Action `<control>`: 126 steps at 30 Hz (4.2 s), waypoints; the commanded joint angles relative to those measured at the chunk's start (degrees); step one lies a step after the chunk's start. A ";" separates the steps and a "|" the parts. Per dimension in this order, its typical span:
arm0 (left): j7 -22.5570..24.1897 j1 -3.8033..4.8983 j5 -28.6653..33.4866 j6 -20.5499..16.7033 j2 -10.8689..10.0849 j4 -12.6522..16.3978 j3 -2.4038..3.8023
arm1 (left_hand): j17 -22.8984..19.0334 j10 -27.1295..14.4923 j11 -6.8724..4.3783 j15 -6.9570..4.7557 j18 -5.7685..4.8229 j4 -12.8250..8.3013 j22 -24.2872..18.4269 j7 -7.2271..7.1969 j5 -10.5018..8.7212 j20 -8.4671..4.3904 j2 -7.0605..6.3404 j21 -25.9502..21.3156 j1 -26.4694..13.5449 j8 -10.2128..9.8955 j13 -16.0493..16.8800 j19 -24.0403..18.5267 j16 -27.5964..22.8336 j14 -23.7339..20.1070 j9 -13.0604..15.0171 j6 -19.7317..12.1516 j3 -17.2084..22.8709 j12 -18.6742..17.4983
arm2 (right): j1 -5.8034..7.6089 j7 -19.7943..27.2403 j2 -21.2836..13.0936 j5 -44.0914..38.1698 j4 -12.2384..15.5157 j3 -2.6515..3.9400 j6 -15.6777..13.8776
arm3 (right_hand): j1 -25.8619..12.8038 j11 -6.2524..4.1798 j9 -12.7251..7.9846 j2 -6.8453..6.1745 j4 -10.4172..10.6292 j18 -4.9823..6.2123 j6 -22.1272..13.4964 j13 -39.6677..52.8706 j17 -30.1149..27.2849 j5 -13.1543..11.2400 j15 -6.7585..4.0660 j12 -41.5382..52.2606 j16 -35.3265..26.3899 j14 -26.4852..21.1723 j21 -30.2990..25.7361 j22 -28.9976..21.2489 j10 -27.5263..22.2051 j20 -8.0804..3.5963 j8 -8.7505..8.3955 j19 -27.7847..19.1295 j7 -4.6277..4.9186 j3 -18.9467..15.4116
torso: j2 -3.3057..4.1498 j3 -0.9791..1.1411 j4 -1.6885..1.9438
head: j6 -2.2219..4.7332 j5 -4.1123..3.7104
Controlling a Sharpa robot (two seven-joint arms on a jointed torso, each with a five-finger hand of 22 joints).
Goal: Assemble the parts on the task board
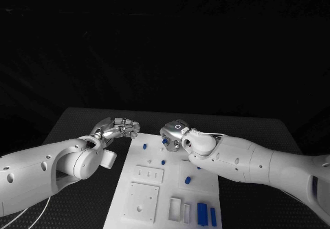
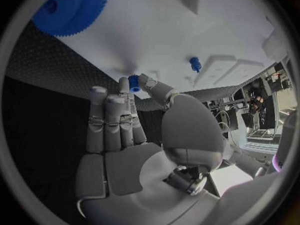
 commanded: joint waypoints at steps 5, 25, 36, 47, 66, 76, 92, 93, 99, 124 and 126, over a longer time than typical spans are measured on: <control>0.26 0.06 0.16 0.74 0.01 0.10 0.06 | 0.08 0.42 0.17 -0.22 0.45 -0.41 1.09 0.37 0.03 0.07 0.09 0.28 -0.70 -0.29 0.09 -0.29 0.37 -0.36 0.09 -0.06 -0.01 -0.27 | -0.44 -0.76 -0.22 -0.69 -0.18 -0.31 2.65 | -0.39 0.02 1.97 -1.32 -0.06 1.72 0.84 0.23 -0.23 0.42 -0.11 -0.23 0.39 -0.17 0.64 1.09 0.17 -0.38 0.24 -0.07 -0.42 -0.30 | 0.03 0.00 -0.02 | 0.08 -0.03; -0.08 0.08 0.16 0.50 -0.28 -0.05 0.07 | 0.11 0.16 0.33 -0.20 0.47 -0.94 1.07 0.53 -0.23 0.08 -0.17 0.42 -1.17 -0.54 0.11 -0.36 0.36 -0.43 0.09 -0.43 0.33 -0.63 | -0.34 -0.65 -2.15 3.08 1.79 -0.26 -2.46 | -3.36 5.04 -0.23 -5.88 -2.31 1.72 -10.29 -3.84 -1.94 0.43 4.81 -1.80 0.39 -0.97 0.41 0.77 -14.84 -0.24 -5.62 -2.62 3.82 -8.51 | 0.02 -0.02 -0.05 | 0.34 -0.18; 0.14 0.10 0.16 0.66 -0.72 -0.41 0.08 | 0.12 0.23 0.31 -0.20 0.48 -1.21 1.06 0.50 -0.32 0.09 -0.16 0.46 -1.18 -0.50 0.16 -0.41 0.36 -0.45 0.16 -0.35 0.56 -0.66 | 1.62 0.39 -11.65 6.97 11.90 3.11 -2.40 | -0.75 3.70 0.40 -5.76 -1.31 1.72 -8.20 -3.24 -2.53 0.37 3.54 0.41 1.04 -0.60 0.77 0.56 -10.74 -0.53 -4.18 -1.85 3.49 -6.13 | -0.05 0.10 -0.52 | 1.25 -0.54; 0.35 0.09 0.16 1.19 -0.50 -1.30 0.06 | 0.16 0.54 0.20 -0.19 0.46 -1.61 1.07 0.37 -0.33 0.11 0.03 0.57 -1.30 -0.34 0.29 -0.45 0.40 -0.43 0.30 -0.05 0.87 -0.61 | 2.73 1.67 -19.60 12.95 16.25 4.03 3.15 | -1.97 2.12 0.58 -5.76 -1.54 1.72 -7.18 -0.73 -2.48 0.75 2.00 3.02 1.62 -2.25 1.39 1.05 -7.19 -0.39 -3.68 -3.31 3.12 -8.10 | -0.37 0.24 -1.85 | 1.89 -0.54; 0.24 0.05 0.16 1.56 0.02 -2.00 0.02 | 0.18 0.65 0.15 -0.19 0.46 -1.87 1.07 0.33 -0.31 0.11 0.15 0.64 -1.42 -0.31 0.36 -0.48 0.41 -0.43 0.36 0.01 1.02 -0.62 | -0.86 4.52 -17.27 16.68 11.04 3.90 6.69 | -2.55 0.33 -0.87 -5.29 0.15 1.72 -8.39 51.37 6.42 3.30 0.36 65.68 11.34 -3.50 8.15 1.16 -23.09 -2.12 -6.14 -2.45 2.42 -15.56 | -0.34 0.26 -1.79 | 0.85 -0.29; 0.13 0.05 0.14 1.56 -0.03 -2.04 0.01 | 0.19 0.61 0.17 -0.19 0.45 -1.95 1.07 0.35 -0.31 0.11 0.17 0.66 -1.52 -0.34 0.36 -0.49 0.41 -0.43 0.36 -0.03 1.06 -0.68 | -1.34 5.24 -16.29 15.53 10.23 3.83 6.28 | -2.76 0.12 -0.67 -4.43 0.25 1.72 -7.33 52.29 7.33 5.62 0.21 67.30 11.73 -2.97 9.20 1.08 -22.71 -2.58 -5.66 -2.10 2.18 -14.86 | -0.42 0.16 -1.79 | 0.52 -0.04; 0.07 0.05 0.12 1.60 -0.11 -1.93 0.01 | 0.20 0.55 0.22 -0.18 0.44 -2.05 1.06 0.38 -0.31 0.12 0.18 0.71 -1.75 -0.39 0.37 -0.51 0.41 -0.45 0.38 -0.10 1.12 -0.76 | -1.85 5.67 -15.45 15.68 8.32 3.75 7.57 | -1.27 -0.77 -0.15 -2.85 2.84 1.72 -4.63 52.29 8.66 1.89 -0.61 67.62 11.10 -2.56 10.33 0.89 -22.30 -2.69 -4.67 -2.37 1.23 -7.72 | -0.43 0.13 -1.94 | 0.23 0.09; 0.06 0.05 0.12 1.61 -0.10 -1.92 0.01 | 0.20 0.54 0.22 -0.18 0.44 -2.06 1.06 0.38 -0.31 0.12 0.18 0.71 -1.76 -0.39 0.37 -0.51 0.41 -0.45 0.38 -0.10 1.12 -0.77 | -1.86 5.68 -15.40 15.68 8.24 3.75 7.68 | -1.26 -0.77 -0.15 -2.86 2.85 1.72 -4.64 52.29 8.68 1.92 -0.60 67.61 11.09 -2.55 10.35 0.89 -22.30 -2.69 -4.68 -2.38 1.23 -7.63 | -0.45 0.13 -1.94 | 0.16 0.13; -0.03 0.05 0.12 1.68 -0.08 -1.89 0.01 | 0.21 0.48 0.26 -0.17 0.44 -2.10 1.06 0.42 -0.31 0.13 0.20 0.74 -1.95 -0.43 0.37 -0.52 0.41 -0.46 0.39 -0.17 1.17 -0.84 | -2.08 5.70 -14.96 15.72 7.62 3.68 7.85 | -1.22 -0.75 -0.17 -2.93 2.90 1.72 -4.71 52.28 8.77 1.99 -0.59 67.59 11.04 -2.53 10.42 0.88 -22.32 -2.68 -4.75 -2.43 1.26 -7.30 | -0.43 0.12 -1.92 | 0.09 0.06; -0.20 0.05 0.02 1.70 -0.25 -1.67 0.01 | 0.22 0.44 0.27 -0.18 0.46 -2.29 1.05 0.44 -0.31 0.11 0.20 0.78 -2.03 -0.47 0.39 -0.56 0.41 -0.49 0.41 -0.23 1.30 -0.91 | -2.80 5.81 -14.39 11.04 5.98 3.17 9.08 | 0.73 -1.52 0.74 -1.95 2.05 1.72 -1.71 52.17 9.58 0.68 -1.21 67.66 10.61 -2.29 11.05 0.81 -21.87 -2.61 -3.31 -2.65 0.38 -3.34 | -0.51 0.11 -1.98 | -0.44 -0.14; -0.20 0.05 0.02 1.70 -0.24 -1.64 0.01 | 0.22 0.45 0.27 -0.18 0.46 -2.31 1.05 0.44 -0.31 0.11 0.20 0.79 -2.04 -0.47 0.40 -0.56 0.41 -0.49 0.42 -0.22 1.31 -0.91 | -2.80 5.85 -14.34 10.06 5.92 3.16 9.20 | 0.80 -1.84 1.12 -1.73 1.92 1.72 -0.78 52.11 9.75 0.60 -1.48 67.67 10.56 -2.19 11.23 0.79 -21.58 -2.57 -2.81 -2.59 0.03 -2.83 | -0.51 0.13 -1.98 | -0.45 -0.18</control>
